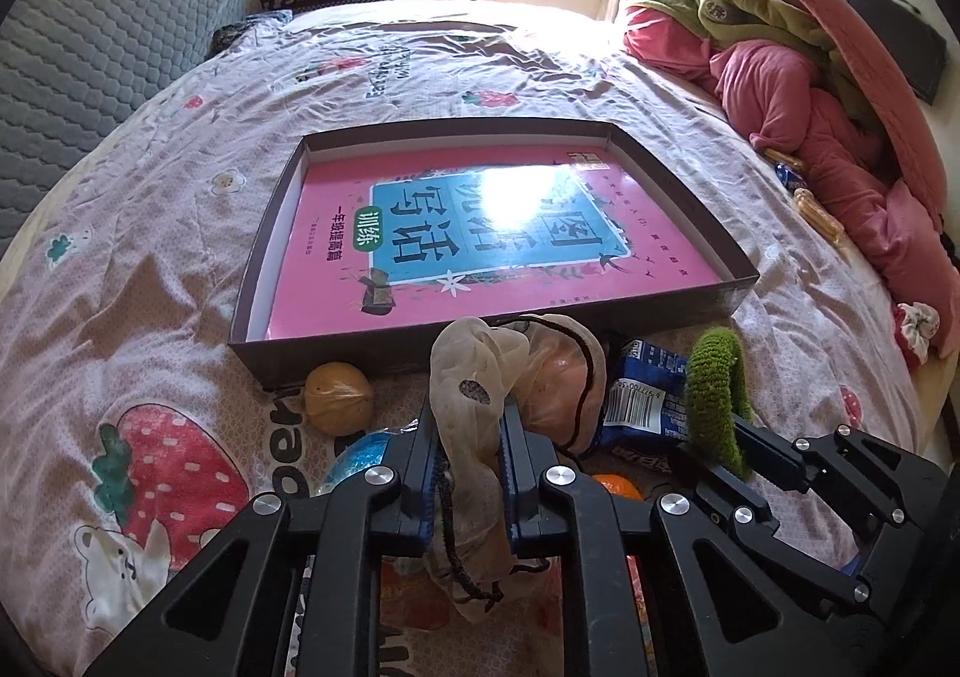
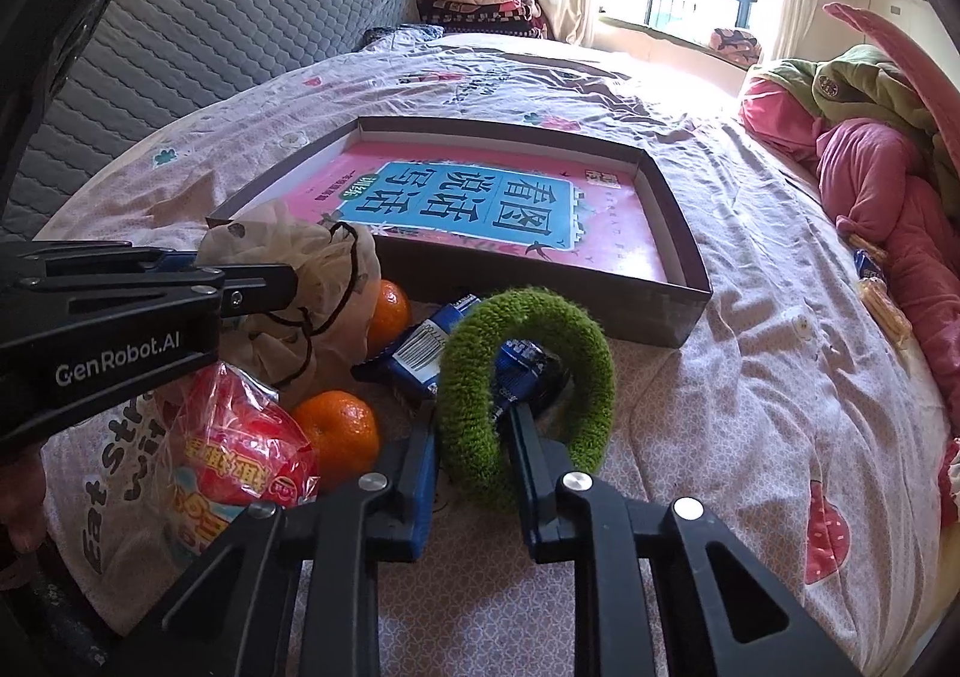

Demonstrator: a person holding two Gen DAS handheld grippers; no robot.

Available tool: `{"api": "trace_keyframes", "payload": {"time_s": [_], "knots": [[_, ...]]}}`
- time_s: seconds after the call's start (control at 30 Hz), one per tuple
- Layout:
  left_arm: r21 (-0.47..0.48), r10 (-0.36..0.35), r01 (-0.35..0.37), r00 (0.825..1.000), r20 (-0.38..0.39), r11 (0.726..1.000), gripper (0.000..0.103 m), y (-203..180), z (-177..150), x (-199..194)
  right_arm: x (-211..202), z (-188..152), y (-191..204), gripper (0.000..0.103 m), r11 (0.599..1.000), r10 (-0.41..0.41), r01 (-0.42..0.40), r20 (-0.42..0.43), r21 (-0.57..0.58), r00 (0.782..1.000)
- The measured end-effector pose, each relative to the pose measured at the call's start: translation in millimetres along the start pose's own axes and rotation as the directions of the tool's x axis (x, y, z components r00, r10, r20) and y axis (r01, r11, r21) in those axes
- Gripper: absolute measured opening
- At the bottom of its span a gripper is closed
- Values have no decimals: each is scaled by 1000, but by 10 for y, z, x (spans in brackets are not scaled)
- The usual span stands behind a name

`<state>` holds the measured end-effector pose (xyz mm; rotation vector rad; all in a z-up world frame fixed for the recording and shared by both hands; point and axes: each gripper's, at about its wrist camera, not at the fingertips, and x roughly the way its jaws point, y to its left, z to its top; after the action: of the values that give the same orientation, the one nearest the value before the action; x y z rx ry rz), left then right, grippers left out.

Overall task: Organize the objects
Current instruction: 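Grasp the green fuzzy ring with the right tool while the left tool grasps the white mesh pouch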

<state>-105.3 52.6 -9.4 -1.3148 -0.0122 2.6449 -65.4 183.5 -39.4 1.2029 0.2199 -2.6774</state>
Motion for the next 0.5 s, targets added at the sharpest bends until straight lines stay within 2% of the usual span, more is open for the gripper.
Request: {"api": "trace_keyframes", "payload": {"time_s": [0.2, 0.5], "knots": [[-4, -16, 16, 1000, 25, 1000, 14, -21, 26, -115, -78, 23, -16, 17, 1000, -11, 11, 17, 4, 1000], [-3, -23, 23, 997, 68, 1000, 14, -53, 102, -321, -262, 135, -94, 16, 999, -12, 10, 67, 30, 998]]}}
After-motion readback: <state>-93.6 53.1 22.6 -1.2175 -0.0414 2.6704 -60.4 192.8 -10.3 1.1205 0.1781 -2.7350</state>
